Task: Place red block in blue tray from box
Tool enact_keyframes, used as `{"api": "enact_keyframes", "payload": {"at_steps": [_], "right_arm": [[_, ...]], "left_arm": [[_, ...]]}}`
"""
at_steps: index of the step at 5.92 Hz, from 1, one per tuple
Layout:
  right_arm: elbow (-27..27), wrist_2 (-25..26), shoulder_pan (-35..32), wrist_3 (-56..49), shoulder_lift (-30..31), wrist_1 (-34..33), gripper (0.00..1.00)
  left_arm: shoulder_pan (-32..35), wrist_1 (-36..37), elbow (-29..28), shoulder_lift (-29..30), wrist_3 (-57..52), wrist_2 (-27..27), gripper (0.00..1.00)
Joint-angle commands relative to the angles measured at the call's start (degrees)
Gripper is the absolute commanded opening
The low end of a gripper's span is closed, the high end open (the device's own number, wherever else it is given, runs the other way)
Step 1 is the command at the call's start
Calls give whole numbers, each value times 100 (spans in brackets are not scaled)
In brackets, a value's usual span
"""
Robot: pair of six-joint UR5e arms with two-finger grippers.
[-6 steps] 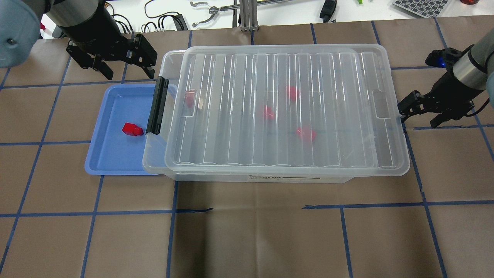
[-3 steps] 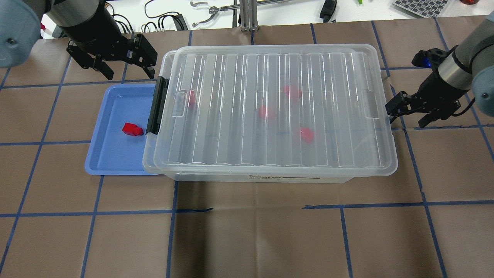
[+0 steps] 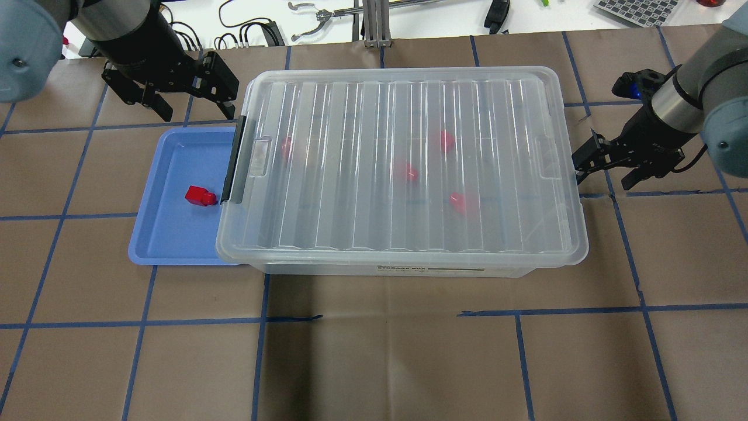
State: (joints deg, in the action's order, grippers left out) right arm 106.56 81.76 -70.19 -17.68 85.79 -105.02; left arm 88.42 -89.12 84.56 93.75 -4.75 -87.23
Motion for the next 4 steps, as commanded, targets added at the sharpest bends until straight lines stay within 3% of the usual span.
{"api": "enact_keyframes", "payload": {"at_steps": [1, 3, 4], "right_arm": [[-231, 190, -21, 19, 348, -10, 100], [-477, 522, -745, 857, 683, 182, 100], [-1026, 778, -1238, 1402, 650, 723, 100]], "left_arm": [[0, 0, 0, 11, 0, -13, 99], [0, 9, 0, 11, 0, -4, 99], [0, 9, 0, 11, 0, -13, 99]]}}
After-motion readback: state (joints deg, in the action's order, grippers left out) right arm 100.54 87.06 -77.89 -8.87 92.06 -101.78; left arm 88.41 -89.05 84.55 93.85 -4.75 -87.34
